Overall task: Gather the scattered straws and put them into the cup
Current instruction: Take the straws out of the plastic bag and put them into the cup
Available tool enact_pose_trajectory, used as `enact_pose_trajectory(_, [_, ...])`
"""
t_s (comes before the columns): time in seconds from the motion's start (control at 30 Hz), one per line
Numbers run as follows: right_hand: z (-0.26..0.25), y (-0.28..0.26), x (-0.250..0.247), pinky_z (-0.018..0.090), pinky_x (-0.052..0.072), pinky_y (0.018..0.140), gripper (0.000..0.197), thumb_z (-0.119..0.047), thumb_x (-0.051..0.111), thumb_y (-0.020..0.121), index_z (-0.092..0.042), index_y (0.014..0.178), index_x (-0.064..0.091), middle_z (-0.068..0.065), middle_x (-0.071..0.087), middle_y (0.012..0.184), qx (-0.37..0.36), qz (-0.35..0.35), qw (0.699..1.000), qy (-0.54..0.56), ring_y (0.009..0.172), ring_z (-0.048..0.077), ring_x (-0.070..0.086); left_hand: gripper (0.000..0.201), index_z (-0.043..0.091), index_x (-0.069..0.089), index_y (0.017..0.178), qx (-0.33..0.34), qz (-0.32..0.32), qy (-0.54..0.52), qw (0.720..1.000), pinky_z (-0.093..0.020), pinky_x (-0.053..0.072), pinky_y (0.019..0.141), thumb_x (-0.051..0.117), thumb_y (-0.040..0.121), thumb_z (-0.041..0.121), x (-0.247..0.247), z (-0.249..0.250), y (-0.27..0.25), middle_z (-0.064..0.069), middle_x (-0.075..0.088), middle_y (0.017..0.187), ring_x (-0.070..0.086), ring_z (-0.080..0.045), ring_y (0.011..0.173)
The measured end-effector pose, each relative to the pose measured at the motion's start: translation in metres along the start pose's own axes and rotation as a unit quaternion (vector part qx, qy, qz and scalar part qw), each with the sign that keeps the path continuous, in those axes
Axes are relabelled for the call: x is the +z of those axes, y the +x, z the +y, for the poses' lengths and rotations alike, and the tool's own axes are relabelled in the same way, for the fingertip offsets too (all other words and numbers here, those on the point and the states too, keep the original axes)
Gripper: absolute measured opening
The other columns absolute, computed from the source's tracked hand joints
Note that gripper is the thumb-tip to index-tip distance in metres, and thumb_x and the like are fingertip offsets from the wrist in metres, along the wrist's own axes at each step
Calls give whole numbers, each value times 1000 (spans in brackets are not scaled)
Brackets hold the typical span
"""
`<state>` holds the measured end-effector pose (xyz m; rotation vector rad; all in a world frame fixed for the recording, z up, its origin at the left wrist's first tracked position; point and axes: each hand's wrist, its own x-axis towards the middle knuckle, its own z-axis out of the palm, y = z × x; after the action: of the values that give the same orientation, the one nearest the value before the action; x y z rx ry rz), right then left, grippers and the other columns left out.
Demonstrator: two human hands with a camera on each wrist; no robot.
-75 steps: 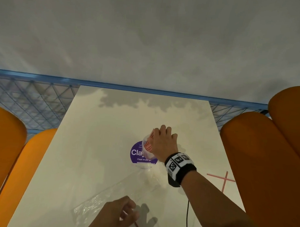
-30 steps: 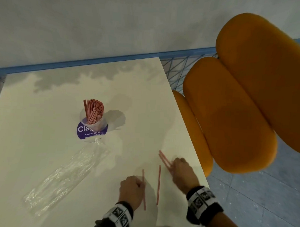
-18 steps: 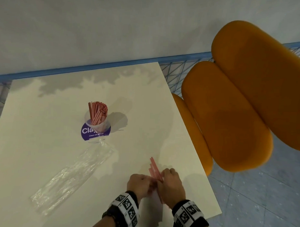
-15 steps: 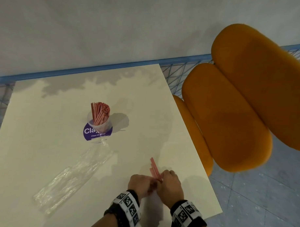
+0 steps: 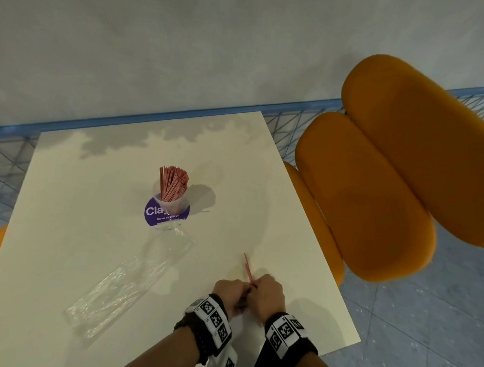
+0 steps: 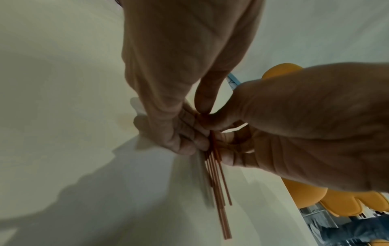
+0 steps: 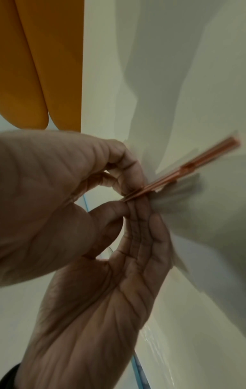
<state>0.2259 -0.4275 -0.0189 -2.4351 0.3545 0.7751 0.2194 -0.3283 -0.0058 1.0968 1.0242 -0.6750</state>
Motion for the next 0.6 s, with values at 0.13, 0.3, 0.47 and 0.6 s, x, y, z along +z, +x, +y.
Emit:
enact_pose_trajectory(0.13, [0, 1, 1, 27, 45, 65, 22, -15, 52, 77, -3, 92, 65, 10, 68, 93, -8, -10, 1000, 2, 83, 26, 62, 17, -3, 70, 69, 4, -11, 3, 1000, -30, 48, 57, 58, 81, -8, -2, -1, -1, -16, 64, 65, 57, -24, 57])
enact_pose_trajectory(0.3, [0, 1, -4, 25, 37, 65, 17, -13, 54, 84, -16, 71, 44, 6, 57, 87, -18, 3, 1000, 23, 81, 23, 52, 13, -6, 70, 66, 15, -11, 3, 1000, -32, 50, 59, 62, 74, -12, -3, 2, 2, -22, 64, 68, 58, -27, 59])
enact_pose_trajectory(0.47, [-3, 6, -16, 17, 35, 50, 26, -3, 53, 79, -20, 63, 42, 0, 55, 73, -45, 0, 998, 53, 67, 16, 51, 12, -7, 71, 72, 45, -44, 7, 998, -26, 39, 44, 60, 72, -14, -4, 11, -3, -15, 56, 53, 45, -20, 42])
enact_pose_trajectory(0.6, [-4, 15, -35, 28, 50, 70, 21, -6, 50, 84, -17, 66, 54, 5, 64, 81, -94, -47, 992, 68, 77, 21, 60, 18, 1, 74, 85, 140, -48, 136, 980, -28, 51, 54, 57, 80, -6, -15, 29, -11, -14, 72, 69, 66, -21, 54])
